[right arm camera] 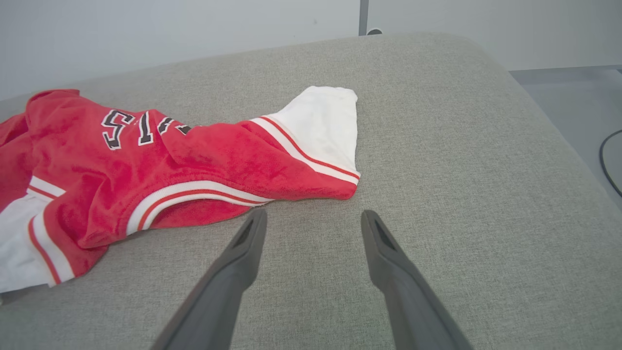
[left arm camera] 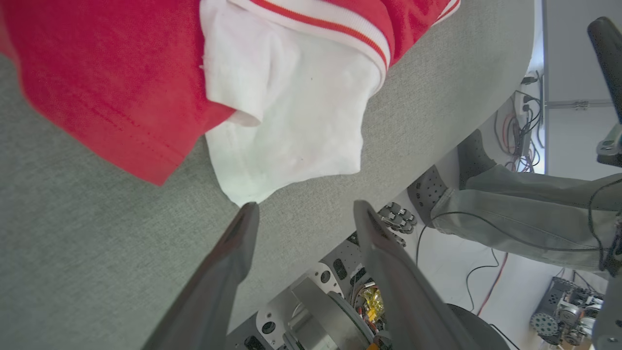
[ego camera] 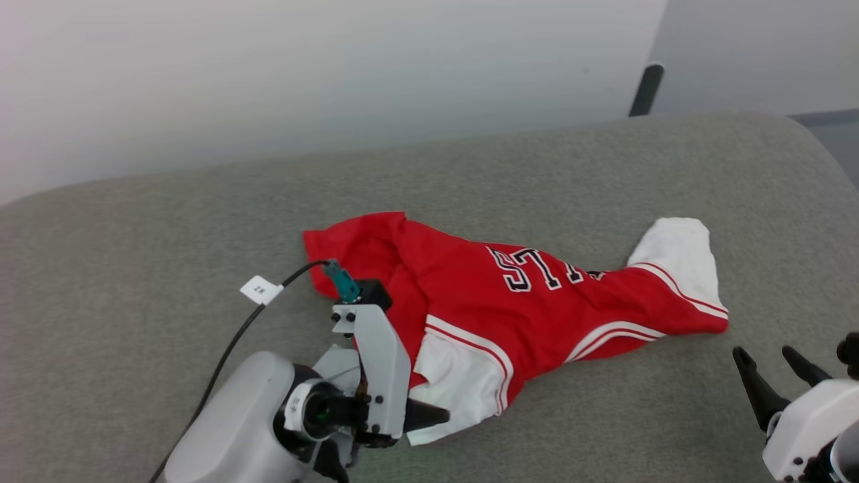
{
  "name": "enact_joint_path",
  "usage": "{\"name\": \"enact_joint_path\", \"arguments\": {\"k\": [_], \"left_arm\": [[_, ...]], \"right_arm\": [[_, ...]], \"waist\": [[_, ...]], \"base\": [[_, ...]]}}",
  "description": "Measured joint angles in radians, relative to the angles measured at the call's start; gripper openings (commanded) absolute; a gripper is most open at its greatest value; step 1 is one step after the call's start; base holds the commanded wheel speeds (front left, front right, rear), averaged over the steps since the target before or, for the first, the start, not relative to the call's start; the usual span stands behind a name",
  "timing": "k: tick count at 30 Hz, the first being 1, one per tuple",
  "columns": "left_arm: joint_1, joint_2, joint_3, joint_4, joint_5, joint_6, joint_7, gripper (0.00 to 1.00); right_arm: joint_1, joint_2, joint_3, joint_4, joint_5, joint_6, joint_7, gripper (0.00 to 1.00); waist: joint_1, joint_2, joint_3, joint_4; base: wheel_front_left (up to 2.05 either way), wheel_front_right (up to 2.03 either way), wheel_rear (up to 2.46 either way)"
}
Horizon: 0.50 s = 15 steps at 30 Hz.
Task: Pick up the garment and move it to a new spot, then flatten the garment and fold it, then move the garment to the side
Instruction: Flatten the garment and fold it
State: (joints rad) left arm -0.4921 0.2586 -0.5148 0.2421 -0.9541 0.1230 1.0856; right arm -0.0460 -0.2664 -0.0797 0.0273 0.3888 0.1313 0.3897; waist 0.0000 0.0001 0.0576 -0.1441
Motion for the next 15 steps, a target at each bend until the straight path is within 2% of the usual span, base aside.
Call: {"name": "enact_joint_path", "arguments": {"k": [7, 15], "left_arm": [[-0.001, 0.045, -0.012, 0.069, 0.067, -0.028, -0.071, 1.0], [-0.028, 0.055, 0.007, 0.159, 0.079, -0.051, -0.132, 1.0]], "right_arm": [[-0.038, 0.003, 0.027, -0.002, 0.012, 0.0, -0.014, 1.0], [-0.078, 0.023, 0.058, 0.005, 0.034, 0.0, -0.041, 1.0]], "waist": [[0.0, 0.0, 0.04, -0.047], [0.0, -0.0001, 0.112, -0.102]], "base": [[0.0, 0.0, 0.0], [0.0, 0.0, 0.0]]}}
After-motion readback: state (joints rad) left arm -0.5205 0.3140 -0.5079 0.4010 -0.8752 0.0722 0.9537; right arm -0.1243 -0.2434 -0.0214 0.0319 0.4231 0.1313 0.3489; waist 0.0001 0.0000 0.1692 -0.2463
